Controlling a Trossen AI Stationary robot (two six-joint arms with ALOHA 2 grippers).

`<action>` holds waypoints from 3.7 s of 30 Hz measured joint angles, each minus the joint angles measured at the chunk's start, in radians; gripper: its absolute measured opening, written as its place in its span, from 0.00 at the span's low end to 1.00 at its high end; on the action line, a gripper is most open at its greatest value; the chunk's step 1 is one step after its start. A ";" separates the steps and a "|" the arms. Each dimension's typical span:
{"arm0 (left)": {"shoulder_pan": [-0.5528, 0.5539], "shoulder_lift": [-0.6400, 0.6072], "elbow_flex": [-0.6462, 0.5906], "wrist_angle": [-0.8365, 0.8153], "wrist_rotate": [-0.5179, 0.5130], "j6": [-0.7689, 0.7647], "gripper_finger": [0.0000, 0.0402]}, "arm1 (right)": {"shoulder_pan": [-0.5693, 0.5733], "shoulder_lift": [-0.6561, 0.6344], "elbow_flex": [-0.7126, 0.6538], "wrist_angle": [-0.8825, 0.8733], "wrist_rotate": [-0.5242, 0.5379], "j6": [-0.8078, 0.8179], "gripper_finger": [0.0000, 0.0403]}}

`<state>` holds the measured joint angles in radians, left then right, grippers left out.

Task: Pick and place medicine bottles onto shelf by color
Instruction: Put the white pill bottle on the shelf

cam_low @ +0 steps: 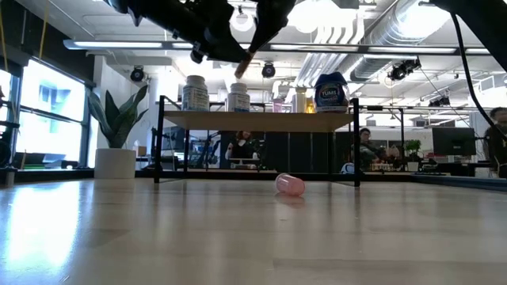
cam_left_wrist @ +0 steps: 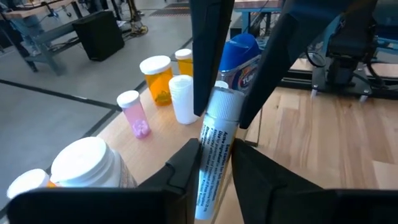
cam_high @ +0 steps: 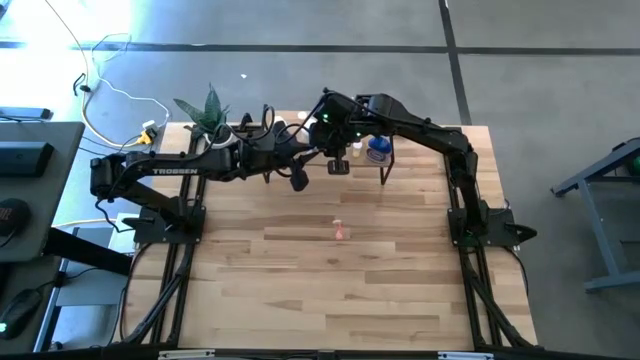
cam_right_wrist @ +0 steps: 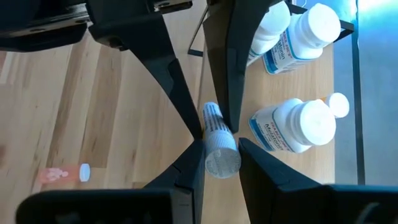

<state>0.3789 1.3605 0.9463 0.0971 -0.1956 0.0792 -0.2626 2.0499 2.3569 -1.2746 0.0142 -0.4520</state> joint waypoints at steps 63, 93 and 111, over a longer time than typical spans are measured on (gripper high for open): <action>0.000 -0.001 0.000 0.005 0.026 0.037 0.16 | 0.001 0.002 -0.001 0.008 -0.011 0.033 0.17; 0.001 -0.001 0.001 0.007 0.001 -0.041 0.16 | -0.012 -0.061 -0.002 0.009 0.056 0.023 0.51; -0.020 0.095 -0.016 0.164 -0.111 -0.318 0.15 | -0.104 -0.164 -0.002 -0.002 0.236 0.014 0.51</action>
<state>0.3589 1.4552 0.9301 0.2615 -0.3068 -0.2391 -0.3663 1.8858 2.3550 -1.2768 0.2499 -0.4376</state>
